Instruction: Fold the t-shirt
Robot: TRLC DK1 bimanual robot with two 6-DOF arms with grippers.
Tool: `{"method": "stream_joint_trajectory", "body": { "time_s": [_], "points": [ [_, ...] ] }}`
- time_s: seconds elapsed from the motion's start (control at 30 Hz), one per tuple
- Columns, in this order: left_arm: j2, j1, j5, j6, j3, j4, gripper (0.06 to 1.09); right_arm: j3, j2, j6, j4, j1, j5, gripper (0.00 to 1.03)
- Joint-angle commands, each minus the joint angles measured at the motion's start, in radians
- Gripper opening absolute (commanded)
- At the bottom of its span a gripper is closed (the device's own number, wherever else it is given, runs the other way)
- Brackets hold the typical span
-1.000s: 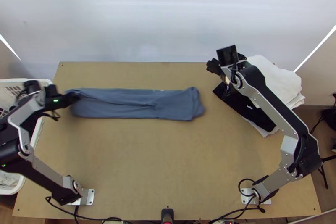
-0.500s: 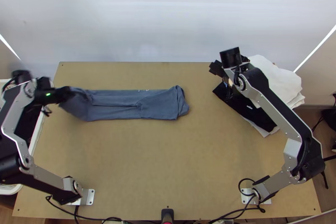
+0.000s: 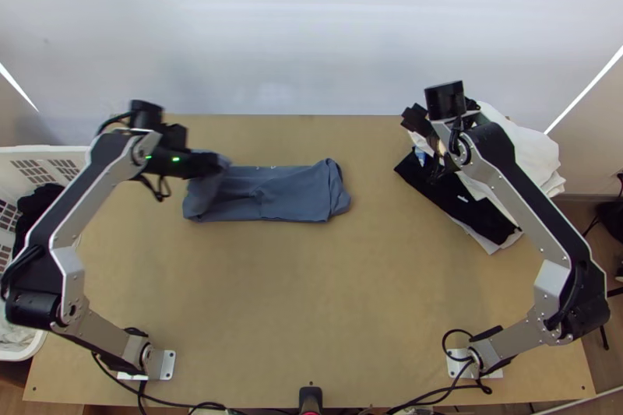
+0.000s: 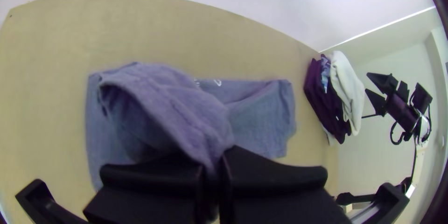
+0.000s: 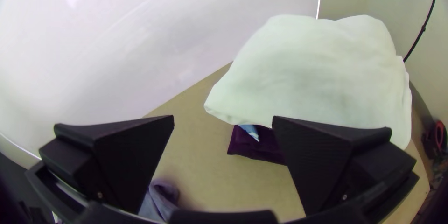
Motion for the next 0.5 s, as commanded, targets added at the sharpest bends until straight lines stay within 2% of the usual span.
{"method": "stream_joint_trajectory", "body": {
  "time_s": [0.0, 0.47],
  "points": [
    [0.102, -0.178, -0.043, -0.073, 0.089, 0.026, 0.09, -0.009, -0.018, 0.007, 0.001, -0.022, -0.002, 0.98],
    [0.302, -0.349, -0.066, -0.162, 0.324, 0.028, 0.09, -0.050, -0.051, 0.021, 0.001, -0.038, -0.014, 0.98]
  ]
}}
